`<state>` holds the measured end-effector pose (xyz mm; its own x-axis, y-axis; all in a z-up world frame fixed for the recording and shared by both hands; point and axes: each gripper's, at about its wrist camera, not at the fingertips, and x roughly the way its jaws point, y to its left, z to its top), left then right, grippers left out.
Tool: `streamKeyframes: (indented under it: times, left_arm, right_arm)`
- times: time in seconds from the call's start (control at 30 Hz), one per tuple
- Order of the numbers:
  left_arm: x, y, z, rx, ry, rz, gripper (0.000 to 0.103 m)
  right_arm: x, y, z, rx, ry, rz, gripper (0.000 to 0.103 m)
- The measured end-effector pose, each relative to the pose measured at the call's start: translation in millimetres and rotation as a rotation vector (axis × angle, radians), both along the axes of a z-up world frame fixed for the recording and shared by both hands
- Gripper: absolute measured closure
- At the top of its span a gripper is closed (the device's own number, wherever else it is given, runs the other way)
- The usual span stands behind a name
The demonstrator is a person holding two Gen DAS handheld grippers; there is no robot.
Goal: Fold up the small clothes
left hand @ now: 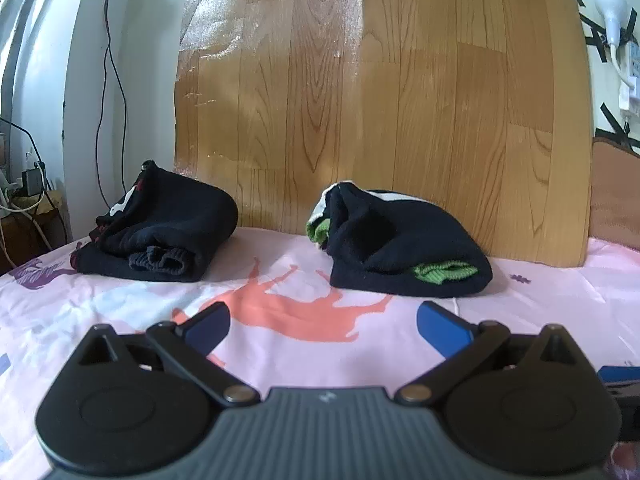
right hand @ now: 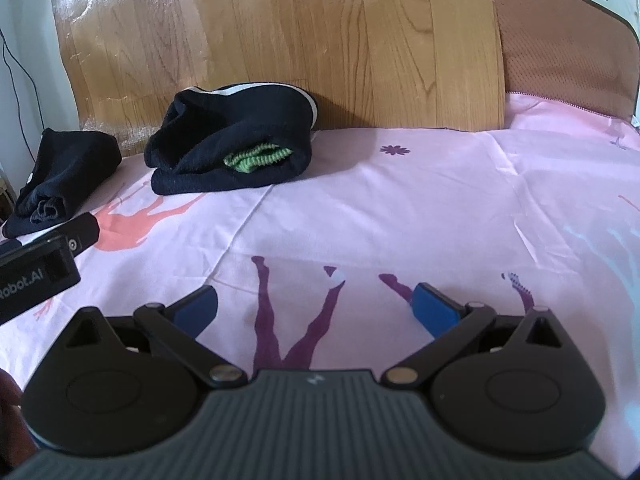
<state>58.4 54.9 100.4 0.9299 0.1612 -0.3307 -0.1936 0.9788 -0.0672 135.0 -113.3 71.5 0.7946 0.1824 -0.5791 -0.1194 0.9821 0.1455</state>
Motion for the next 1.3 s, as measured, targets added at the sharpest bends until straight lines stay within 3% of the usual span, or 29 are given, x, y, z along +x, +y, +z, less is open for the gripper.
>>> streamKeyframes:
  times: [0.17, 0.33, 0.43, 0.57, 0.73, 1.0, 1.3]
  left_arm:
    - [0.0, 0.9, 0.6, 0.001, 0.005, 0.038, 0.000]
    - [4.3, 2.4, -0.6, 0.013, 0.042, 0.084, 0.000]
    - [8.9, -3.7, -1.7, 0.063, 0.081, 0.051, 0.000]
    - [9.1, -14.0, -3.2, 0.126, 0.089, 0.028, 0.000]
    - [13.2, -7.2, -4.2, 0.085, 0.123, 0.030, 0.000]
    - [15.0, -5.3, -5.0, 0.084, 0.143, 0.040, 0.000]
    - [17.4, 10.1, -6.1, 0.002, 0.172, 0.078, 0.000]
  right_arm:
    - [-0.8, 1.7, 0.0, -0.007, 0.001, 0.003, 0.000]
    - [-0.7, 13.8, -1.2, -0.094, 0.014, 0.029, 0.000]
    - [-2.5, 13.9, -0.8, -0.111, 0.010, 0.025, 0.000]
    - [-7.7, 3.9, 2.7, -0.059, -0.024, -0.005, 0.000]
    - [-10.3, 3.8, 4.5, -0.059, -0.053, -0.010, 0.000]
    - [-9.3, -3.5, 5.3, -0.021, -0.050, -0.026, 0.000]
    - [-9.3, -25.4, 5.3, 0.089, -0.044, -0.121, 0.000]
